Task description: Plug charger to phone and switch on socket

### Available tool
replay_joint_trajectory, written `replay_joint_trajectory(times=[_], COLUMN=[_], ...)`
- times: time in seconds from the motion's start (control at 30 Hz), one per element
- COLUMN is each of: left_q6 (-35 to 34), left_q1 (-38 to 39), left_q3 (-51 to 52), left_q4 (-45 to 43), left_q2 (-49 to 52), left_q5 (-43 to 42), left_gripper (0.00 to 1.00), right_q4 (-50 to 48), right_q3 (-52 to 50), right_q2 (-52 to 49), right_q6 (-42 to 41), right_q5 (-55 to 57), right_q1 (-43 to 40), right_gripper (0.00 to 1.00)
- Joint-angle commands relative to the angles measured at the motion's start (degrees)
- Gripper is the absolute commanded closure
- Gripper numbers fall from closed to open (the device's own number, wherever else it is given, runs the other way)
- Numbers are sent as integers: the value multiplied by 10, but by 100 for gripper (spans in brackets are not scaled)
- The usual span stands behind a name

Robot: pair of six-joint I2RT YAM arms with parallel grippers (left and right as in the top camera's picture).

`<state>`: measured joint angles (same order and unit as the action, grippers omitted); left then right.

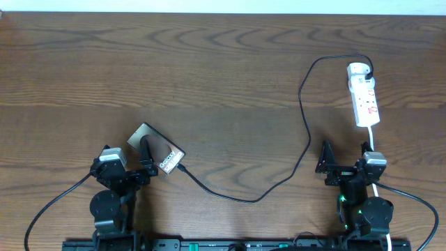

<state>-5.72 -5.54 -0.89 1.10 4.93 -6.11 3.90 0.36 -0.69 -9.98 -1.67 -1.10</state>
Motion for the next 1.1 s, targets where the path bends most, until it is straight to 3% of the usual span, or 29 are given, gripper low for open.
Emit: replay_joint_trajectory(times=[0.0,1.07], left_q6=[8,8], left_q1=[-1,15], left_q3=[6,7], left_q4=[23,21], left_q2=[-12,-46], left_q5=[-19,-19], left_gripper=[4,4], right_q4=[2,2], right_q3=[0,0], right_q2=[4,4], right_q6=[7,7], right_q5=[0,0], right_q1=[3,3], right_gripper=[1,1])
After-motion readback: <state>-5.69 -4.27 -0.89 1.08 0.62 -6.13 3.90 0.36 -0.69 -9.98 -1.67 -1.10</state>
